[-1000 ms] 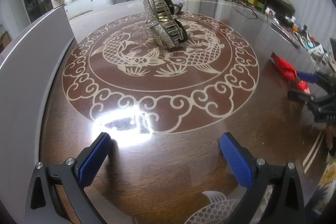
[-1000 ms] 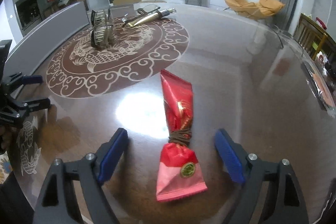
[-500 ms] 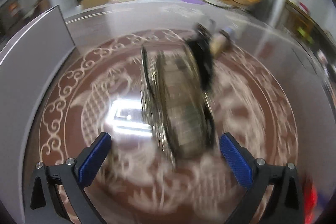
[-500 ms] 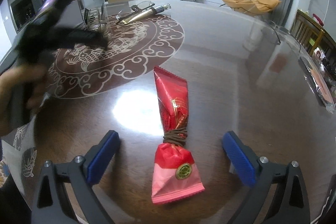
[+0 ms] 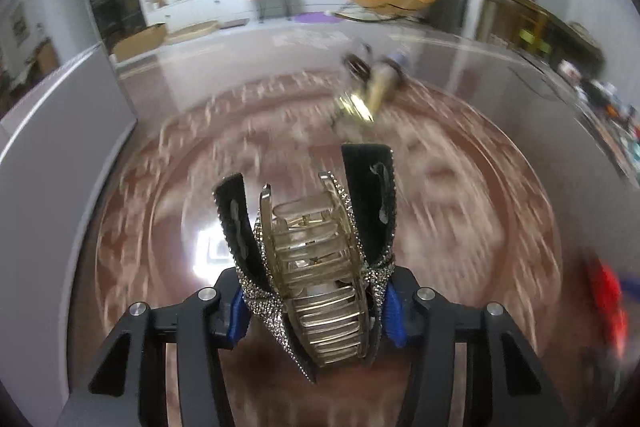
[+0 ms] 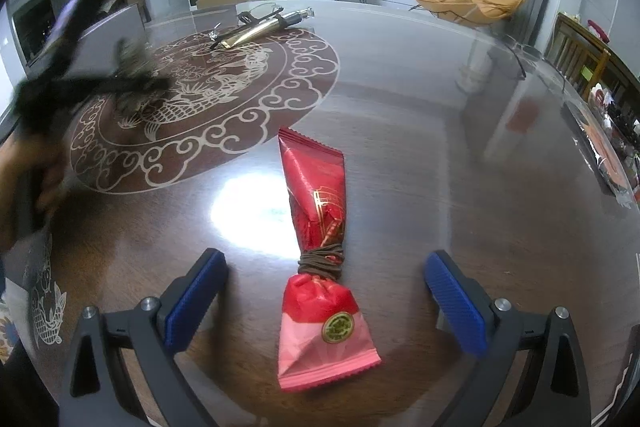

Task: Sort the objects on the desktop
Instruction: 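Grasp the sparkly rhinestone bow clip with the left tool while the right tool holds the red tube, then carry the bow clip and red tube into the bin and open both tools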

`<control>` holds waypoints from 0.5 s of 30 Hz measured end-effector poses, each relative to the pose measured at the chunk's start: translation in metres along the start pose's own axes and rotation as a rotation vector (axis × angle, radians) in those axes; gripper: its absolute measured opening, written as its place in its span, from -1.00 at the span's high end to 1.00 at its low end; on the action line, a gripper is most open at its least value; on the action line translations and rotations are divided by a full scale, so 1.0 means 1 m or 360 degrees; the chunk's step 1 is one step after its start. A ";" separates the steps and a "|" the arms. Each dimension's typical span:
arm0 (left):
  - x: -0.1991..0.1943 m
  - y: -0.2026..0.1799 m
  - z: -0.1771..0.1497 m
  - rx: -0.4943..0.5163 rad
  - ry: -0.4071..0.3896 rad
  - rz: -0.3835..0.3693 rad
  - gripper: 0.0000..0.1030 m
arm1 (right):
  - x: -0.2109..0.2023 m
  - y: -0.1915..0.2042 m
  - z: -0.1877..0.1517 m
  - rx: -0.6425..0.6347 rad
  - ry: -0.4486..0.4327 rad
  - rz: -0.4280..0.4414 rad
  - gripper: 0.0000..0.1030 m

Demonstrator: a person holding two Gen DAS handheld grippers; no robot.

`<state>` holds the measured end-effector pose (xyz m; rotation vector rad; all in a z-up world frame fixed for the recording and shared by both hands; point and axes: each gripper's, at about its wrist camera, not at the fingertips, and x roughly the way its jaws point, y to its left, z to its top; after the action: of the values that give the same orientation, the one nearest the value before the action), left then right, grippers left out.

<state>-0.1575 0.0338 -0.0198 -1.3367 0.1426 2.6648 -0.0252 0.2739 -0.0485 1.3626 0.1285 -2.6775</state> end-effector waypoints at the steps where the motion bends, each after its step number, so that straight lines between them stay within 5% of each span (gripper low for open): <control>1: -0.010 0.001 -0.013 0.0016 0.0006 -0.0018 -0.02 | 0.000 0.000 0.000 0.0001 0.0000 0.0001 -0.94; 9: -0.064 0.015 -0.082 0.0067 0.0024 -0.0109 -0.01 | -0.002 -0.006 0.002 -0.0029 0.0024 0.0139 -1.00; 15: -0.069 0.016 -0.091 0.0083 0.0006 -0.0151 -0.01 | 0.000 0.001 0.016 -0.0263 0.0236 0.0165 -0.48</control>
<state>-0.0482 -0.0028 -0.0182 -1.2990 0.1438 2.5626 -0.0378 0.2705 -0.0391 1.4711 0.2797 -2.4216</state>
